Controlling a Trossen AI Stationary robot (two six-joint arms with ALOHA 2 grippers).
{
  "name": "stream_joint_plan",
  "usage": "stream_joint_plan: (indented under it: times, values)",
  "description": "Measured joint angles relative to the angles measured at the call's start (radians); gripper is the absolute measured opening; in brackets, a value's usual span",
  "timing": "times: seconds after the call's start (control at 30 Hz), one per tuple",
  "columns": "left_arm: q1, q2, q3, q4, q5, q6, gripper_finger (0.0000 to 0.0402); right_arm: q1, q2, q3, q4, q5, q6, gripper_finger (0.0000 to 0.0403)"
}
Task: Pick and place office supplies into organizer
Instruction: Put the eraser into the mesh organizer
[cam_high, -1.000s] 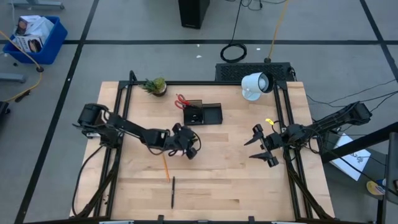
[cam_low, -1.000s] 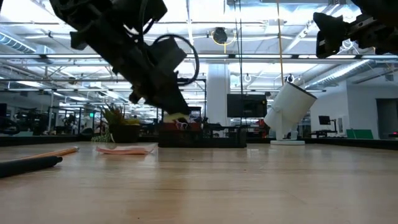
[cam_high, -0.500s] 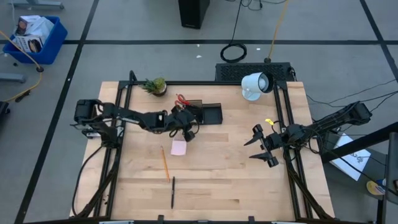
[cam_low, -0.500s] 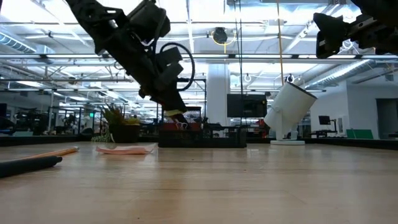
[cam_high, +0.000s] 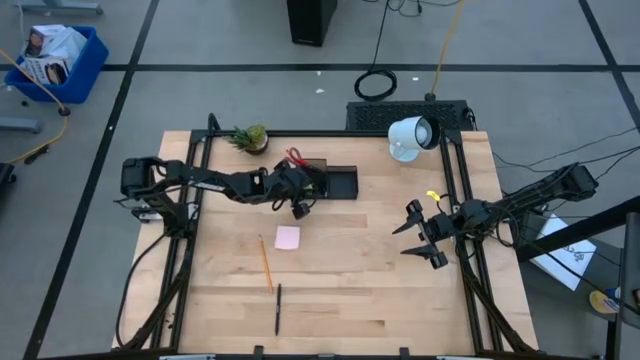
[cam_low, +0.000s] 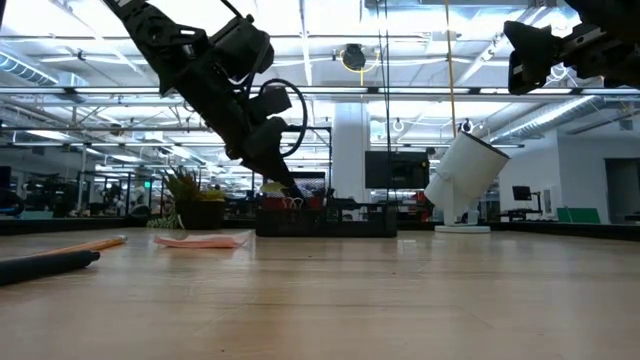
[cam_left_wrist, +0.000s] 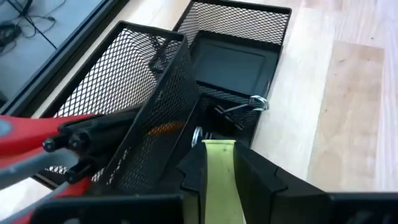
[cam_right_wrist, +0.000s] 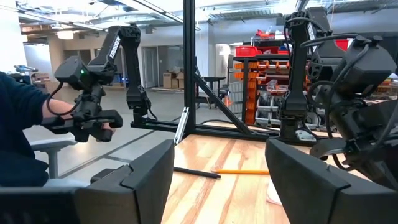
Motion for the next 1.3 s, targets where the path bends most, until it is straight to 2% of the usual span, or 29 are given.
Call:
stream_joint_plan:
  times: [0.07, 0.17, 0.33, 0.43, 0.5, 0.67, 0.77, 0.93, 1.13, 1.3]
  values:
    - [-0.004, 0.000, 0.000, 0.000, 0.000, -0.002, 0.0065, 0.000, 0.000, 0.000, 0.000, 0.000, 0.000, 0.0247]
    - [-0.014, 0.000, 0.000, 0.009, -0.008, -0.092, 0.0065, 0.000, 0.000, 0.000, 0.000, 0.000, 0.000, 0.0246]
    - [-0.062, 0.000, 0.000, 0.070, -0.133, -0.214, 0.0065, 0.000, 0.000, 0.000, 0.000, 0.000, 0.000, 0.0243]
    - [-0.088, 0.000, 0.000, 0.114, -0.141, -0.228, 0.0065, 0.000, 0.000, 0.000, 0.000, 0.000, 0.001, 0.0245]
    - [-0.108, 0.000, 0.000, 0.140, -0.145, -0.176, 0.0065, 0.000, 0.000, 0.000, 0.000, 0.000, 0.004, 0.0246]
    - [-0.142, 0.000, 0.001, 0.130, -0.096, 0.214, 0.0065, 0.000, 0.000, 0.000, 0.000, 0.000, 0.019, 0.0245]
    - [-0.144, 0.000, 0.001, 0.114, -0.122, 0.333, 0.0065, 0.000, 0.000, 0.000, 0.001, 0.000, 0.018, 0.0243]
    - [-0.115, 0.000, 0.001, 0.112, -0.161, 0.396, 0.0065, 0.000, 0.000, 0.000, 0.008, 0.000, 0.019, 0.0246]
    - [-0.081, 0.000, 0.001, 0.103, -0.075, 0.410, 0.0065, 0.000, 0.000, 0.000, 0.008, 0.000, 0.018, 0.0244]
    - [-0.067, 0.000, 0.001, 0.075, -0.082, 0.433, 0.0065, 0.000, 0.000, 0.000, 0.008, 0.000, 0.018, 0.0244]
